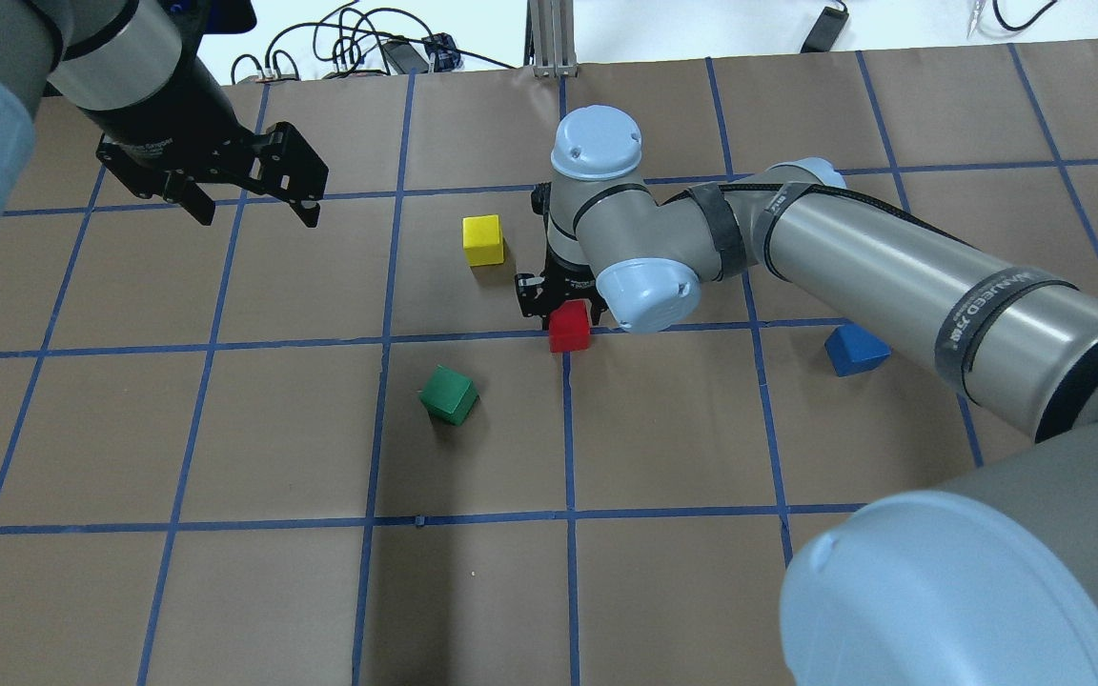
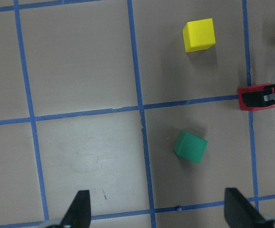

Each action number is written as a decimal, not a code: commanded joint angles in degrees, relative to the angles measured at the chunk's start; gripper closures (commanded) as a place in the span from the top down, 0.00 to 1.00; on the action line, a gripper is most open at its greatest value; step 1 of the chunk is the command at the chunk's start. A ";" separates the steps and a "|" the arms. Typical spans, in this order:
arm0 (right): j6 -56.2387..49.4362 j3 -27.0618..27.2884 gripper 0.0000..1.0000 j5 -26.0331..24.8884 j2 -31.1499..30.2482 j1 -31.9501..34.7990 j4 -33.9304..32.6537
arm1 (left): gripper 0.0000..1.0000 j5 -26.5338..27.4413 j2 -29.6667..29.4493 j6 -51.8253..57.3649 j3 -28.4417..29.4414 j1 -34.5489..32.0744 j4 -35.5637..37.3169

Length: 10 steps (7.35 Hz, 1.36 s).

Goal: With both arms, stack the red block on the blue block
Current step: 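Close the right gripper on the red cube and lift it, then carry the red cube with the right gripper above the blue cube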

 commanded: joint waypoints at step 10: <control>-25.05 5.53 0.00 -4.93 -18.70 -28.00 18.71 | 1.00 -0.35 -0.53 -0.26 0.12 0.09 1.36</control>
